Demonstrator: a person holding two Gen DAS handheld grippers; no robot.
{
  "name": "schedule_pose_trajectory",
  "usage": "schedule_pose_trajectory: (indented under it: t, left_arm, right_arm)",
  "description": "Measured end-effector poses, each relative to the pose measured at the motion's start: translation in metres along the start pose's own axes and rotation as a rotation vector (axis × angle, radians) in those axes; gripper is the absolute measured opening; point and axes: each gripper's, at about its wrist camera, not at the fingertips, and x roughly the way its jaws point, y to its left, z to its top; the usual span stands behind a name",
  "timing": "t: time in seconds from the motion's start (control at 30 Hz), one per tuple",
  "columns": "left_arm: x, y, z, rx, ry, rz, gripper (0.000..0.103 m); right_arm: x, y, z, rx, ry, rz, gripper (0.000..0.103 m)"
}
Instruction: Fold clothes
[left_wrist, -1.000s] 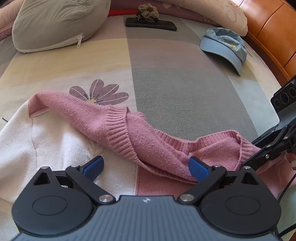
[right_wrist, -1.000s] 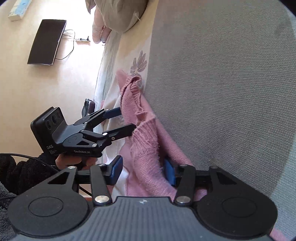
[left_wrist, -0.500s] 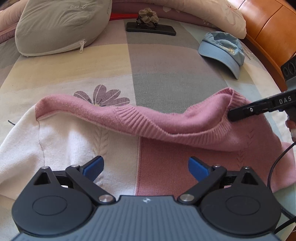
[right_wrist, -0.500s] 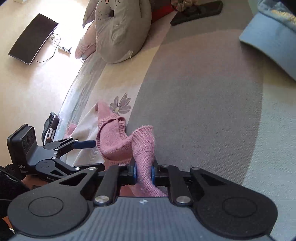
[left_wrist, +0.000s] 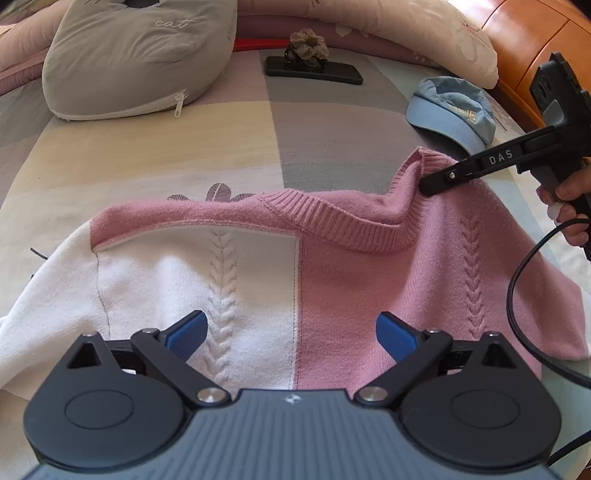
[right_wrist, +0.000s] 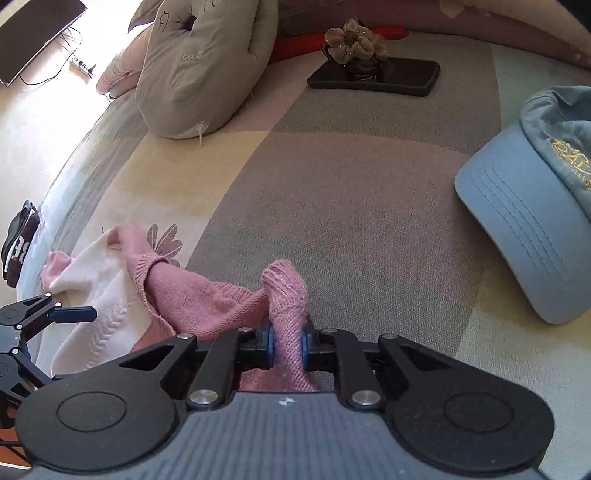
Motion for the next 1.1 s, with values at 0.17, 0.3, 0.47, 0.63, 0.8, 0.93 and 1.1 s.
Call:
schedule_pose_trajectory:
  t: [0.17,0.3,0.47,0.63,0.8,0.93,1.1]
  left_arm:
    - [0.000,0.005,-0.002,-0.003,0.002,0.005,0.097]
    - [-0.004,0.008,-0.003,0.014,-0.009,0.007,0.097]
    - [-0.008,0.018,0.014,0.037,-0.041,0.026,0.095]
    - [-0.005,0.035,0.053,0.086,-0.108,0.040,0.093]
    - [0.032,0.045,0.092,0.219,-0.119,0.134,0.093]
    - [0.055,0.038,0.096,0.346,-0.098,0.124,0.093]
    - [0.063,0.029,0.072,0.437,-0.046,0.063,0.093]
  right_arm:
    - [0.016,-0.005,-0.002,0.048,0.004,-0.024,0.023]
    - [-0.012,-0.009,-0.016,0.167,-0.100,-0.033,0.042]
    - [-0.047,-0.008,-0.053,0.286,-0.166,-0.039,0.050]
    - [-0.058,0.006,-0.088,0.320,-0.135,-0.056,0.051]
    - [-0.058,0.018,-0.093,0.338,-0.149,-0.024,0.054]
    - [-0.057,0.025,-0.092,0.345,-0.165,0.006,0.055]
    - [-0.056,0.035,-0.090,0.354,-0.186,0.043,0.057]
